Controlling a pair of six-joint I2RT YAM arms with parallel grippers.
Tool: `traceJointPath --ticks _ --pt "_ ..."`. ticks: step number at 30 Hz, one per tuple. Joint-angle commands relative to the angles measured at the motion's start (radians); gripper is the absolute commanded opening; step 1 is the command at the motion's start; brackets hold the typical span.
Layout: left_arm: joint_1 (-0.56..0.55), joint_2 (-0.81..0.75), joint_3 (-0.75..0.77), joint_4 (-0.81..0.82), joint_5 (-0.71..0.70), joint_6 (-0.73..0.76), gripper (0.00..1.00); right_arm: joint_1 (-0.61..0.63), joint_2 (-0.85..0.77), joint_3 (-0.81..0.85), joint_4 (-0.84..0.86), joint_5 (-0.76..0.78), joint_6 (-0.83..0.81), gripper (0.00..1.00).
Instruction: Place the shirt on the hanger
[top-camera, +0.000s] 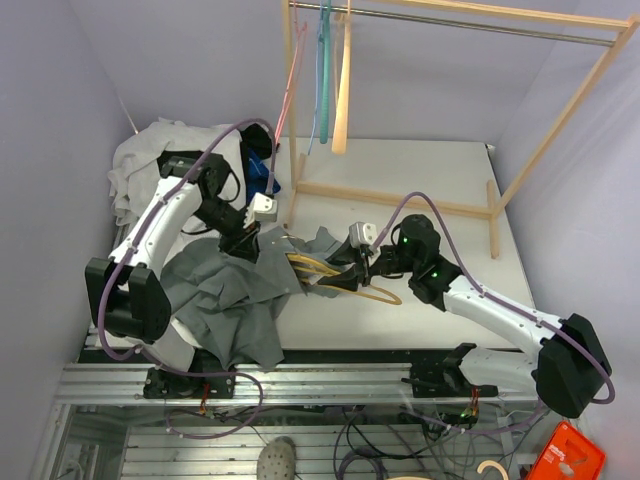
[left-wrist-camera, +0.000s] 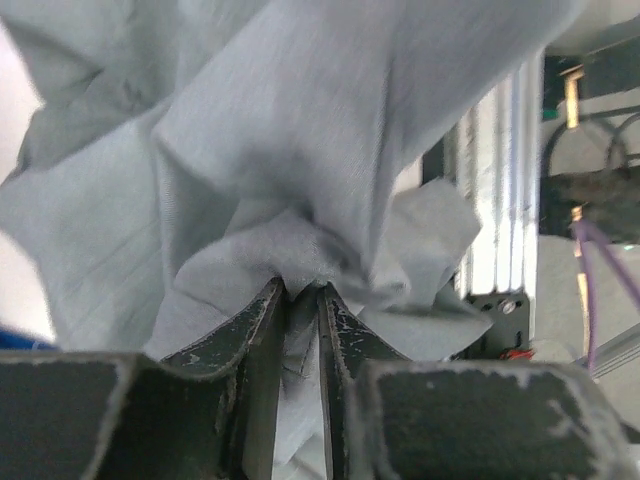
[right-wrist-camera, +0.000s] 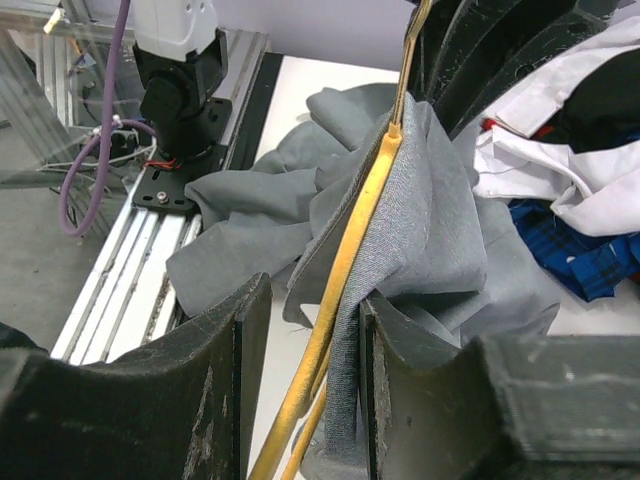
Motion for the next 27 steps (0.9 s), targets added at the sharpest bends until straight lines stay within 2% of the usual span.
traceJointPath --ticks 1,4,6,11,16,20,27 --pt "-0.086 0.001 0.047 -0.02 0.234 -0.071 0.29 0.012 0.003 0.015 0.098 0.017 -0.023 0.0" --pt "-0.102 0.001 0.07 -0.02 0.25 -0.096 0.35 0.011 0.004 0.012 0.094 0.019 -0.029 0.0" --pt "-0.109 -0.005 0.083 -0.02 0.251 -0.102 0.35 0.011 0.005 0.012 0.095 0.02 -0.031 0.0" --pt "-0.114 -0.022 0.086 -0.02 0.256 -0.104 0.27 0.006 0.014 0.008 0.11 0.02 -0.027 0.0" --pt "-0.118 -0.019 0.076 -0.02 0.25 -0.115 0.23 0.004 0.022 0.003 0.142 0.017 -0.014 0.0" --pt "-0.122 -0.008 0.073 -0.02 0.242 -0.138 0.07 0.003 0.026 -0.006 0.184 0.019 0.007 0.0" --pt "-0.122 -0.053 0.095 -0.02 0.277 -0.132 0.07 0.003 0.039 -0.029 0.255 0.038 0.052 0.0"
